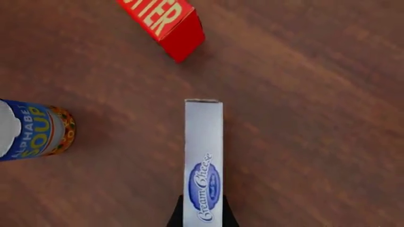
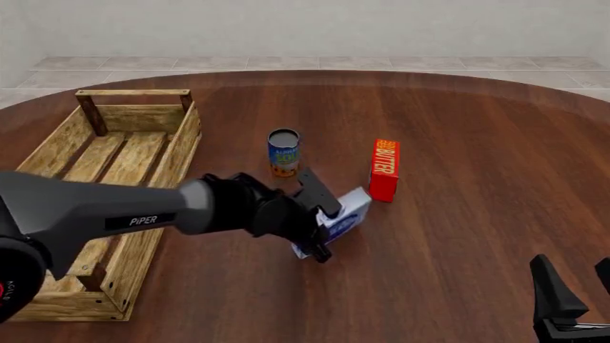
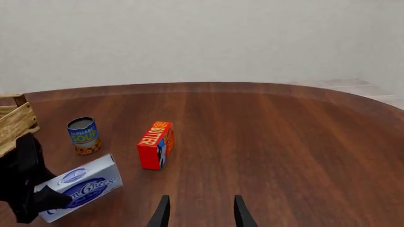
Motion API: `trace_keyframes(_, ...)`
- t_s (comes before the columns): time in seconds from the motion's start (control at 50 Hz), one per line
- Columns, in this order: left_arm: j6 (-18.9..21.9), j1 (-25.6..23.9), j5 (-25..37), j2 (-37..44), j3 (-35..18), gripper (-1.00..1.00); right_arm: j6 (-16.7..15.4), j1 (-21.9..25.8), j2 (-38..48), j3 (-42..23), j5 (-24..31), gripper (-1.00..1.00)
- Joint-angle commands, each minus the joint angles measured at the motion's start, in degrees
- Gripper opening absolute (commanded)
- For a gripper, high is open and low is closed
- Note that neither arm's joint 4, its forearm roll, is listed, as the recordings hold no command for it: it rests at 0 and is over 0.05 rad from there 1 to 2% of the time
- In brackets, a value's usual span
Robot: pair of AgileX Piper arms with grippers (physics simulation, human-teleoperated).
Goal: Pick up the cream cheese and put it in the tray.
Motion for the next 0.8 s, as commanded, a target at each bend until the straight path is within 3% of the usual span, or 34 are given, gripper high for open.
trace_keyframes(0.02, -1.1, 0.6, -1.9, -2.8, 2.2, -1.00, 0.0, 0.0, 0.0, 0.0, 0.0, 1.00)
trace_keyframes(0.8, -5.2, 2.1, 0.1, -16.0, 6.8, -1.00, -0.4, 0.2, 0.0, 0.0, -0.1, 1.00)
